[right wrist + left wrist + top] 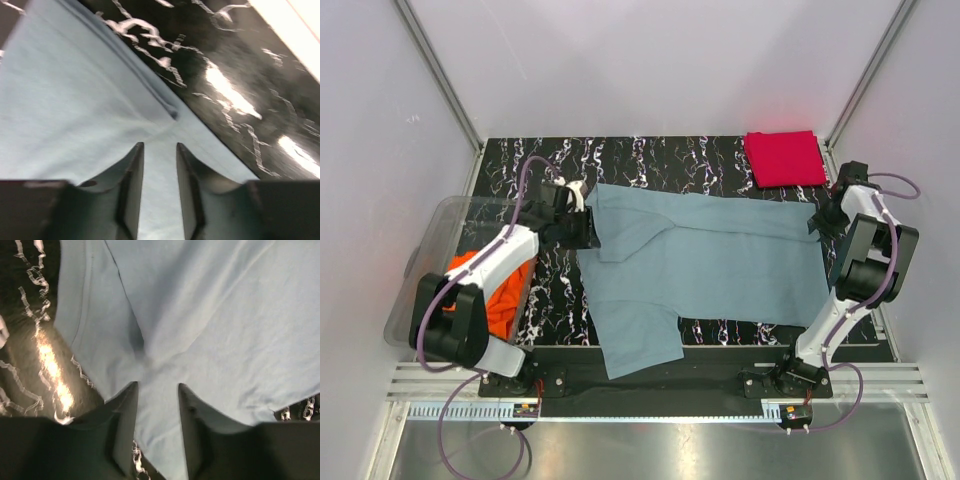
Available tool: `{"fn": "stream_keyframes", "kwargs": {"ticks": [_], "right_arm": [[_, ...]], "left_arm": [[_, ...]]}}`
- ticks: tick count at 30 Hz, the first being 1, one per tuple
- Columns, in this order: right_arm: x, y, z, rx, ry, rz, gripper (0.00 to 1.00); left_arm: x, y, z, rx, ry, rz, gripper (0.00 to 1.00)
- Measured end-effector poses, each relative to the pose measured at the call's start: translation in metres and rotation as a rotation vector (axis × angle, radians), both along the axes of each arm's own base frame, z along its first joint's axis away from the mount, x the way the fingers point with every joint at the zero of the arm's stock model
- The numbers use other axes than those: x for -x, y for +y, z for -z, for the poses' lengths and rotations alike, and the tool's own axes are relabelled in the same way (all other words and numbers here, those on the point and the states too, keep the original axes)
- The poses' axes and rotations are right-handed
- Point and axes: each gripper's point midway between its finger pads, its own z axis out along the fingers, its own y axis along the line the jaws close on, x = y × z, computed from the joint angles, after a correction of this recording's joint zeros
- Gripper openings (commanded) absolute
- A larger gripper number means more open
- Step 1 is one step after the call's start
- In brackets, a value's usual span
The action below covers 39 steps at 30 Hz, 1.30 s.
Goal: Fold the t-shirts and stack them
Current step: Fold the tshirt
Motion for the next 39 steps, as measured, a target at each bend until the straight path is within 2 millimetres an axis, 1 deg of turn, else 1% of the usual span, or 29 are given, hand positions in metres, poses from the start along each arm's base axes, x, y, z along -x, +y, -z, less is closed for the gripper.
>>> {"fn": "stream_keyframes", "kwargs": {"ticks": [1,2,3,4,5,6,8,9,10,11,12,13,14,15,17,20,21,23,25,28,30,33,35,36,37,39], "right_arm": [[0.004,-0.002,-0.001,0.011,0.019,0.005,0.43],[0.003,-0.006,-0.008,0.027,0.027,0.005,0.46],[0.0,-0.008,-0.013,0.036,0.018,0.006,0.47],[-0.009,-0.012,-0.021,0.043,0.0,-0.002,0.47],[-0.02,-0.015,-0.03,0.052,-0.029,-0.006,0.48],[-0.036,-0.019,-0.041,0.059,-0.072,-0.014,0.48],[-0.06,-0.024,-0.055,0.071,-0.136,-0.025,0.47],[-0.072,-0.025,-0.059,0.068,-0.167,-0.035,0.46],[-0.082,-0.023,-0.061,0.063,-0.188,-0.049,0.45],[-0.089,-0.022,-0.06,0.058,-0.197,-0.058,0.43],[-0.096,-0.02,-0.055,0.053,-0.199,-0.072,0.41],[-0.1,-0.015,-0.048,0.041,-0.195,-0.087,0.37],[-0.102,-0.011,-0.041,0.028,-0.187,-0.098,0.33],[-0.103,-0.006,-0.033,0.012,-0.175,-0.107,0.25],[-0.104,0.002,-0.016,-0.021,-0.151,-0.123,0.21],[-0.104,0.009,0.005,-0.059,-0.12,-0.129,0.2],[-0.103,0.009,0.012,-0.067,-0.107,-0.126,0.2],[-0.101,0.009,0.023,-0.074,-0.087,-0.123,0.22],[-0.102,0.008,0.029,-0.078,-0.076,-0.119,0.25],[-0.108,0.0,0.028,-0.048,-0.085,-0.108,0.29],[-0.109,-0.004,0.026,-0.03,-0.076,-0.101,0.34],[-0.107,-0.01,0.018,-0.003,-0.052,-0.088,0.45],[-0.108,-0.011,0.008,0.009,-0.051,-0.082,0.49],[-0.107,-0.01,0.004,0.009,-0.056,-0.081,0.52],[-0.106,-0.006,-0.003,0.005,-0.062,-0.079,0.54],[-0.106,0.007,-0.018,-0.008,-0.086,-0.089,0.56]], "left_arm": [[0.002,0.003,-0.007,-0.003,-0.017,0.0,0.6],[0.0,0.005,-0.017,0.002,-0.041,-0.006,0.62],[-0.001,0.006,-0.025,0.007,-0.06,-0.013,0.62],[-0.007,0.007,-0.036,0.01,-0.08,-0.019,0.63],[-0.015,0.007,-0.046,0.016,-0.106,-0.024,0.62],[-0.027,0.005,-0.056,0.024,-0.131,-0.028,0.61],[-0.053,0.0,-0.067,0.043,-0.159,-0.031,0.54],[-0.07,-0.004,-0.07,0.057,-0.173,-0.028,0.51],[-0.087,-0.009,-0.068,0.065,-0.173,-0.023,0.47],[-0.105,-0.013,-0.064,0.072,-0.171,-0.021,0.46],[-0.124,-0.018,-0.057,0.078,-0.167,-0.018,0.43],[-0.141,-0.022,-0.045,0.085,-0.149,-0.02,0.41],[-0.152,-0.025,-0.034,0.092,-0.135,-0.019,0.38],[-0.162,-0.027,-0.019,0.1,-0.106,-0.024,0.38],[-0.175,-0.028,0.011,0.107,-0.045,-0.046,0.37],[-0.178,-0.024,0.043,0.112,0.032,-0.089,0.37],[-0.177,-0.021,0.051,0.112,0.058,-0.104,0.37],[-0.175,-0.017,0.06,0.117,0.093,-0.132,0.37],[-0.176,-0.013,0.064,0.126,0.111,-0.158,0.36],[-0.177,-0.008,0.066,0.134,0.122,-0.175,0.38],[-0.177,-0.008,0.065,0.138,0.126,-0.172,0.4],[-0.172,-0.009,0.058,0.126,0.126,-0.157,0.52],[-0.16,-0.006,0.047,0.103,0.12,-0.151,0.6],[-0.149,-0.005,0.035,0.091,0.11,-0.145,0.65],[-0.138,-0.004,0.023,0.083,0.101,-0.14,0.67],[-0.118,-0.001,-0.01,0.083,0.053,-0.125,0.69]]}}
